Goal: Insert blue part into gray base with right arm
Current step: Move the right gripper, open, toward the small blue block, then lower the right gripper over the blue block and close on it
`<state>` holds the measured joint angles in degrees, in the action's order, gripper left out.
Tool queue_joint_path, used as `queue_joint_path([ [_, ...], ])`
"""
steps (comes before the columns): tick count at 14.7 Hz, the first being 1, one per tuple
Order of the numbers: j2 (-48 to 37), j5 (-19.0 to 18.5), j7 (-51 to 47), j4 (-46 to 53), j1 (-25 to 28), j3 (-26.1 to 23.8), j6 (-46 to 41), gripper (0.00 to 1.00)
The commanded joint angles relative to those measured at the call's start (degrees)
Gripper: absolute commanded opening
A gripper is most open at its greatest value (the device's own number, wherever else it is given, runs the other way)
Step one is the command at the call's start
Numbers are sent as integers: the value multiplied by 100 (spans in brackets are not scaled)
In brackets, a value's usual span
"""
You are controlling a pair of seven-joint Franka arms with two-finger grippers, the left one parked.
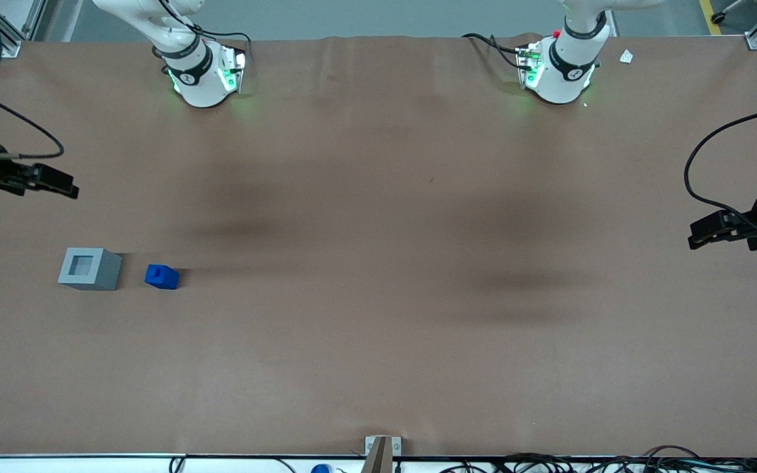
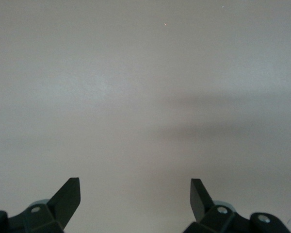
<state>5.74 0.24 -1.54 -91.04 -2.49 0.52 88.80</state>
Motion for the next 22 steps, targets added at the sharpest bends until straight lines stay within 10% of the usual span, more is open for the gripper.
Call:
queue_joint_path([
  [1,322,-6,-74,25,-23,0,224,100],
  [22,2132,108,-215,-1126,-6,-8,3125,100],
])
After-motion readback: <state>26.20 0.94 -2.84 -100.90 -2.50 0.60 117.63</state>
